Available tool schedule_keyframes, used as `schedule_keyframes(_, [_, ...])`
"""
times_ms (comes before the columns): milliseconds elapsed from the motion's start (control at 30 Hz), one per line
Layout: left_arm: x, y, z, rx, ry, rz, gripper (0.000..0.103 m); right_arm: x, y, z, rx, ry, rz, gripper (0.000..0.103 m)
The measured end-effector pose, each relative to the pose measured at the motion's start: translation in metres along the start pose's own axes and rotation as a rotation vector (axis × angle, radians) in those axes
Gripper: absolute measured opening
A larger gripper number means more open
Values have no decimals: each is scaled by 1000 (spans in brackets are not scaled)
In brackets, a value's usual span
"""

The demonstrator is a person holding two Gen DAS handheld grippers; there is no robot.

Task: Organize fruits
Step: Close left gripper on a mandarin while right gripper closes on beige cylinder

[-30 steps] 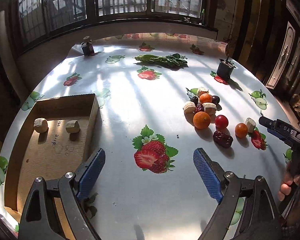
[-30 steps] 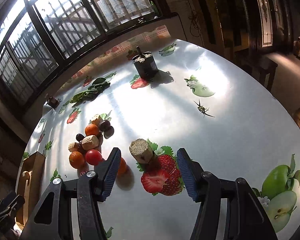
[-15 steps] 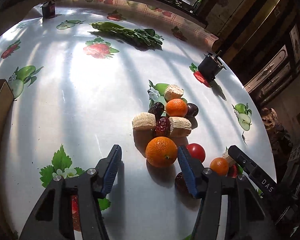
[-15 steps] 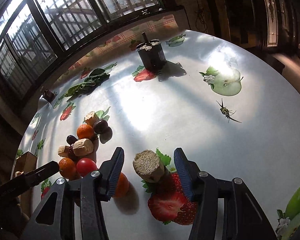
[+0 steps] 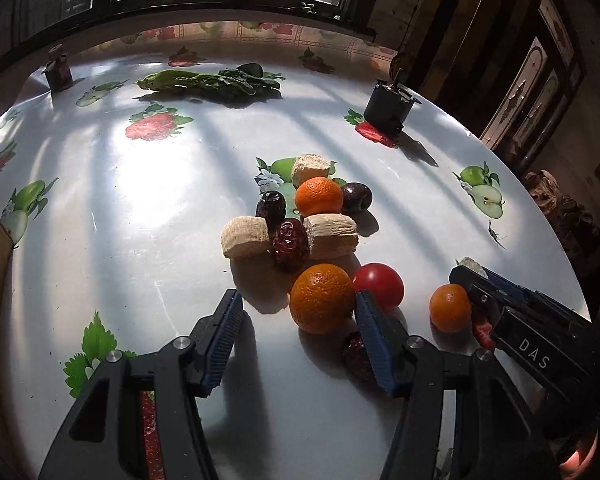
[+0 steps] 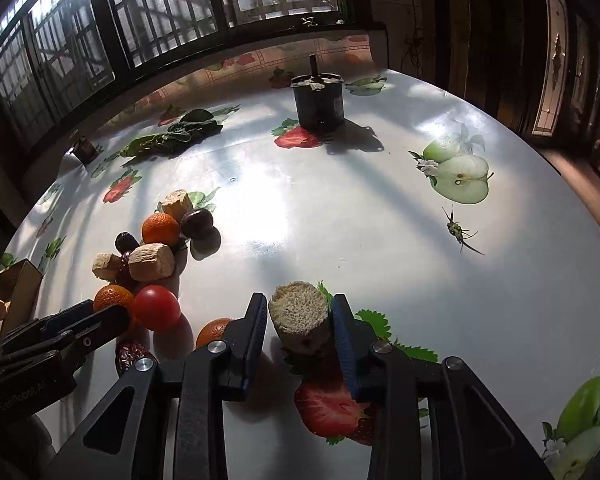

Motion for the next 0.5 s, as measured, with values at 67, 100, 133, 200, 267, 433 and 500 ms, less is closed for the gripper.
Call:
schedule_keyframes(67, [0, 1, 2, -15, 4, 6, 57, 0, 1, 1, -12, -5, -1, 34])
schedule_keyframes(100, [1, 0, 3, -14, 13, 5, 57, 1, 1, 1, -15, -8, 0, 34])
schedule_keyframes(133, [1, 0, 3, -6, 27, 2, 51, 1, 2, 2, -17, -9, 0, 34])
schedule_keyframes(200, [-1, 1, 2, 16, 66, -20, 32, 2, 2, 2, -19, -9, 1, 34])
schedule_keyframes(267, [0, 1, 0, 45, 92, -25, 32, 2, 3, 1, -19, -9, 3, 34])
schedule_keyframes(433, [1, 2, -4, 63, 85, -21, 31, 4, 4, 0, -26, -11, 12, 33])
schedule_keyframes(500, [2, 2, -6, 61, 74, -17, 31, 6, 2, 1, -33, -16, 25, 33])
Point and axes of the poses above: each gripper's, at about its wrist camera, not at the fingertips, and x roughly against the way its jaws point, z to its right, y to its underside, the point moved 10 cm from there along -x, roughly the way its jaws point, and after that the axes turned 9 degrees about -y, right-handed, at the moved point
